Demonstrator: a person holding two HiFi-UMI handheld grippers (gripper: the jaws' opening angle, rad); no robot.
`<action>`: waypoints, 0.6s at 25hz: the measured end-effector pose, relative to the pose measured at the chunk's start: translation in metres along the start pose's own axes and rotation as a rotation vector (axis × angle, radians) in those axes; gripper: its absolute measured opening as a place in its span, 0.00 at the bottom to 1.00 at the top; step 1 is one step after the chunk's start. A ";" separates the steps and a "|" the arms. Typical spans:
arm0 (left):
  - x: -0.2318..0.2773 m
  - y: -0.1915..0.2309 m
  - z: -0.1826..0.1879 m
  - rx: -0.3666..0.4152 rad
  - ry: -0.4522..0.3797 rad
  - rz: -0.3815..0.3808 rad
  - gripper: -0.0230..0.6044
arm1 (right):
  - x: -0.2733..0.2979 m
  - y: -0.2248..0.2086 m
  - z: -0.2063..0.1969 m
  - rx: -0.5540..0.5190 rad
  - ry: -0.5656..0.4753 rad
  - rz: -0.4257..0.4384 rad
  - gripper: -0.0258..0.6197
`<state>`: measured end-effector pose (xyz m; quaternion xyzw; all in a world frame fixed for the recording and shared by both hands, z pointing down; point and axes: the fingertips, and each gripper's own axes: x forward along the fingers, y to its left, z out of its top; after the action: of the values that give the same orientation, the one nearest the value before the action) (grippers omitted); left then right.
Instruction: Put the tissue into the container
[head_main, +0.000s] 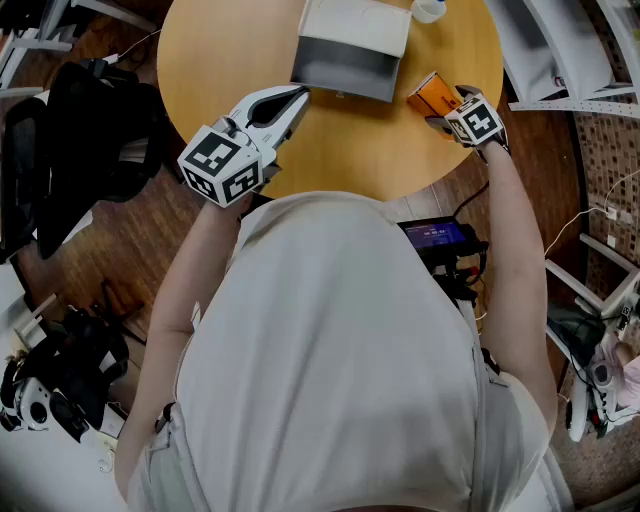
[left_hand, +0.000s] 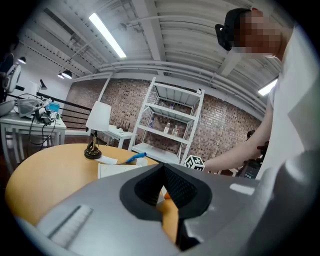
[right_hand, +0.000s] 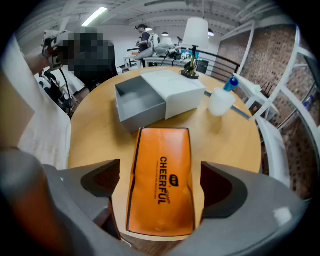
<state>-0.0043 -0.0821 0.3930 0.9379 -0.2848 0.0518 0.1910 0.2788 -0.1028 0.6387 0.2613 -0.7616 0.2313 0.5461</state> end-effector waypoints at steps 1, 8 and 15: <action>-0.001 0.003 0.001 -0.001 -0.001 0.004 0.04 | 0.008 0.001 -0.006 -0.011 0.018 -0.004 0.81; -0.007 0.013 0.002 -0.011 -0.012 0.017 0.04 | 0.000 0.001 -0.001 -0.110 0.035 -0.067 0.61; -0.018 0.032 -0.012 -0.052 -0.038 0.024 0.04 | -0.043 0.031 0.123 -0.287 -0.138 -0.100 0.61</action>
<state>-0.0368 -0.0927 0.4111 0.9300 -0.3008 0.0288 0.2092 0.1827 -0.1518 0.5587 0.2335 -0.8086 0.0743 0.5349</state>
